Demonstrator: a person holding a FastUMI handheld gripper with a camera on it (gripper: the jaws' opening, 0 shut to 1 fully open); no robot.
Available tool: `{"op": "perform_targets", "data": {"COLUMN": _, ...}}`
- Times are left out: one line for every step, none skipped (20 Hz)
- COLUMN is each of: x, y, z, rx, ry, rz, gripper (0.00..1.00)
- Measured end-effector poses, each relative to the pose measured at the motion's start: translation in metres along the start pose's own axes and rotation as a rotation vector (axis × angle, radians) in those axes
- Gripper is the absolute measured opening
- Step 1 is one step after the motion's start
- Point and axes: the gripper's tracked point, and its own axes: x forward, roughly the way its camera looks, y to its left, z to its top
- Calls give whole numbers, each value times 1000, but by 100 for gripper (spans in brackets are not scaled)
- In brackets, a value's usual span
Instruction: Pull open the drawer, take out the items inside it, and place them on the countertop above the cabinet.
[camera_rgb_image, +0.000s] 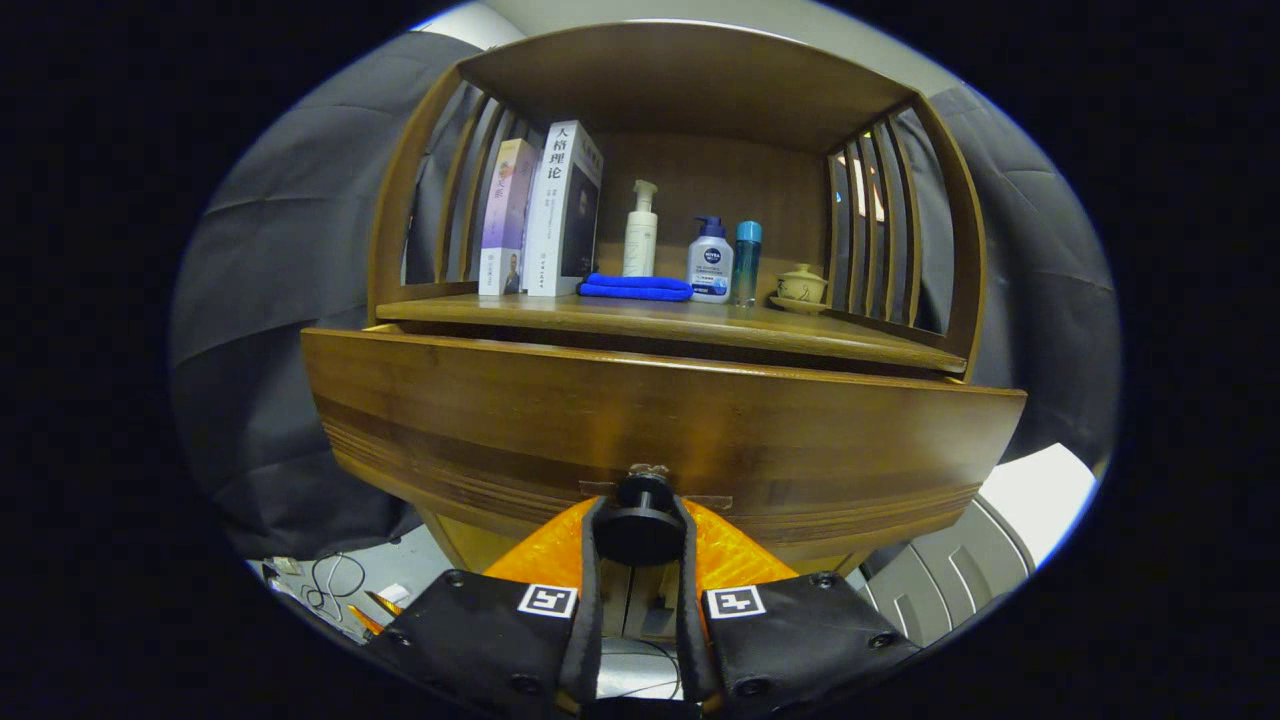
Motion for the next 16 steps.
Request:
{"op": "perform_targets", "data": {"x": -6, "y": 1, "z": -1, "rx": 14, "ry": -9, "rz": 1, "gripper": 33}}
{"op": "perform_targets", "data": {"x": -10, "y": 1, "z": -2, "rx": 19, "ry": -18, "rz": 1, "gripper": 33}}
{"op": "perform_targets", "data": {"x": -15, "y": 1, "z": -4, "rx": 16, "ry": -23, "rz": -1, "gripper": 33}}
{"op": "perform_targets", "data": {"x": -21, "y": 2, "z": -5, "rx": 8, "ry": -28, "rz": -2, "gripper": 33}}
{"op": "perform_targets", "data": {"x": -24, "y": 2, "z": -6, "rx": 2, "ry": -29, "rz": 1, "gripper": 33}}
{"op": "perform_targets", "data": {"x": -28, "y": 2, "z": -7, "rx": 1, "ry": -30, "rz": 5, "gripper": 33}}
{"op": "perform_targets", "data": {"x": -33, "y": 3, "z": -9, "rx": 4, "ry": -28, "rz": 12, "gripper": 33}}
{"op": "perform_targets", "data": {"x": -36, "y": 4, "z": -10, "rx": 4, "ry": -27, "rz": 17, "gripper": 33}}
{"op": "perform_targets", "data": {"x": -39, "y": 4, "z": -11, "rx": 1, "ry": -26, "rz": 19, "gripper": 33}}
{"op": "perform_targets", "data": {"x": -42, "y": 4, "z": -13, "rx": -2, "ry": -25, "rz": 21, "gripper": 33}}
{"op": "perform_targets", "data": {"x": -46, "y": 4, "z": -15, "rx": 0, "ry": -25, "rz": 23, "gripper": 33}}
{"op": "perform_targets", "data": {"x": -49, "y": 5, "z": -16, "rx": 18, "ry": -32, "rz": 27, "gripper": 33}}
{"op": "perform_targets", "data": {"x": -55, "y": 7, "z": -19, "rx": 25, "ry": -36, "rz": 30, "gripper": 32}}
{"op": "perform_targets", "data": {"x": -58, "y": 7, "z": -24, "rx": 10, "ry": -31, "rz": 31, "gripper": 30}}
{"op": "perform_targets", "data": {"x": -65, "y": 6, "z": -21, "rx": 6, "ry": -57, "rz": 30, "gripper": 30}}
{"op": "perform_targets", "data": {"x": -66, "y": 8, "z": -28, "rx": 10, "ry": -36, "rz": 37, "gripper": 30}}
